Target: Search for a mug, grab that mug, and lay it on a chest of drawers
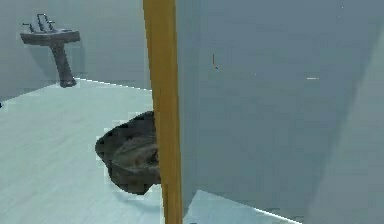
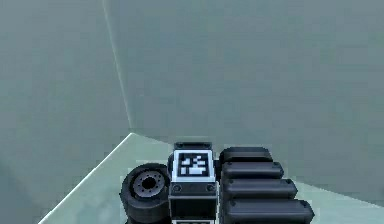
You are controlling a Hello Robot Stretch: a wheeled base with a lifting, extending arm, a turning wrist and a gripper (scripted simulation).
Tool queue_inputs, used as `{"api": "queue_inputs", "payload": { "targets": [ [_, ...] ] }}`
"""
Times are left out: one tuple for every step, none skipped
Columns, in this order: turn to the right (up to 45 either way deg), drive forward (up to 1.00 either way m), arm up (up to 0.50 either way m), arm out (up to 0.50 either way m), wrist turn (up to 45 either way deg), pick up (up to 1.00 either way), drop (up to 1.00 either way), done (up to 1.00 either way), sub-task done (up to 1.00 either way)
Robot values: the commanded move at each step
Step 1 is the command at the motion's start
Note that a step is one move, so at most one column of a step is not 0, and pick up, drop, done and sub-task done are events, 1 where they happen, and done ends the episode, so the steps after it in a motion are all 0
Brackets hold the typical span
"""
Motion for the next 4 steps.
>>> {"api": "queue_inputs", "payload": {
  "targets": [
    [-21.0,0.00,0.00,0.00,0.0,0.00,0.00,0.00,0.00],
    [0.0,0.25,0.00,0.00,0.0,0.00,0.00,0.00,0.00],
    [-18.0,0.00,0.00,0.00,0.0,0.00,0.00,0.00,0.00],
    [0.0,1.00,0.00,0.00,0.0,0.00,0.00,0.00,0.00]
  ]
}}
